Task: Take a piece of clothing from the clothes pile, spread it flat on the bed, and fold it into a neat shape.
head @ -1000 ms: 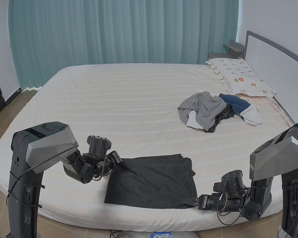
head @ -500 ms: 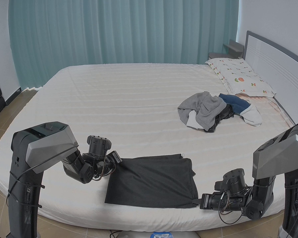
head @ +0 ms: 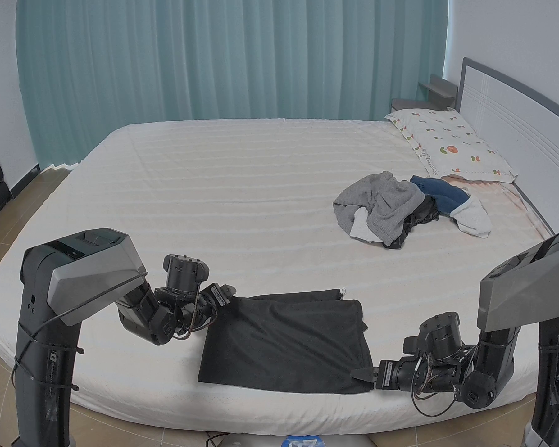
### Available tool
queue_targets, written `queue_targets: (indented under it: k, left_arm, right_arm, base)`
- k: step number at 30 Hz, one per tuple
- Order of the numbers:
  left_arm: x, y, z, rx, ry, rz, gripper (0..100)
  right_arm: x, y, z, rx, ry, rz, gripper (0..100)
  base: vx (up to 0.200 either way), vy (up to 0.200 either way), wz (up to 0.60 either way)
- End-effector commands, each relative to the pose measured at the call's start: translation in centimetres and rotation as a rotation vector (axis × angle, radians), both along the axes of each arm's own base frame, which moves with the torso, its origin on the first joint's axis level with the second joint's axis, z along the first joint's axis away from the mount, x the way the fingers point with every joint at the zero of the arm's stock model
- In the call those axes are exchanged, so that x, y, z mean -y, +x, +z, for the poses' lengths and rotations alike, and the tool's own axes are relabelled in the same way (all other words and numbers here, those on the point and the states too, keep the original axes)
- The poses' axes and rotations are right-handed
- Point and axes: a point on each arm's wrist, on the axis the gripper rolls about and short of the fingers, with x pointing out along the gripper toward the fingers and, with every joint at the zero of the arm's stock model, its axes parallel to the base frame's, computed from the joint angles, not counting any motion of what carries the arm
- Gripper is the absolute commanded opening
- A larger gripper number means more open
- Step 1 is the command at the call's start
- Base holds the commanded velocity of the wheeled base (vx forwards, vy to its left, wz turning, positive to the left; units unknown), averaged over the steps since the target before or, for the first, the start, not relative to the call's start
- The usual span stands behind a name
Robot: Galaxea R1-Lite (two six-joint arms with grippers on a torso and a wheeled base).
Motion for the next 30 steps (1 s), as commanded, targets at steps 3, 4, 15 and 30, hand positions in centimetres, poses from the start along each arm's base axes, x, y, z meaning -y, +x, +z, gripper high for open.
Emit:
queue_targets:
  k: [3,4,15,30]
  left_arm:
    - [-0.5,0.3,1.1,0.007,-0.08,0.07,100]
    - [-0.6,0.3,1.3,0.009,-0.09,0.078,100]
    - [-2.2,0.6,1.6,0.011,-0.105,0.129,100]
    - [-2.1,0.6,1.6,0.01,-0.116,0.135,100]
  right_arm:
    - [1.1,5.0,1.7,0.136,0.064,-0.109,100]
    - [1.1,5.7,1.7,0.141,0.065,-0.116,100]
    - [-0.9,13.4,0.3,0.08,0.074,-0.165,100]
    - [-1.6,15.4,-0.4,0.058,0.071,-0.173,0]
  base:
    - [0.0,0.0,0.0]
    - [0.0,0.0,0.0]
    - [0.0,0.0,0.0]
    - [0.0,0.0,0.0]
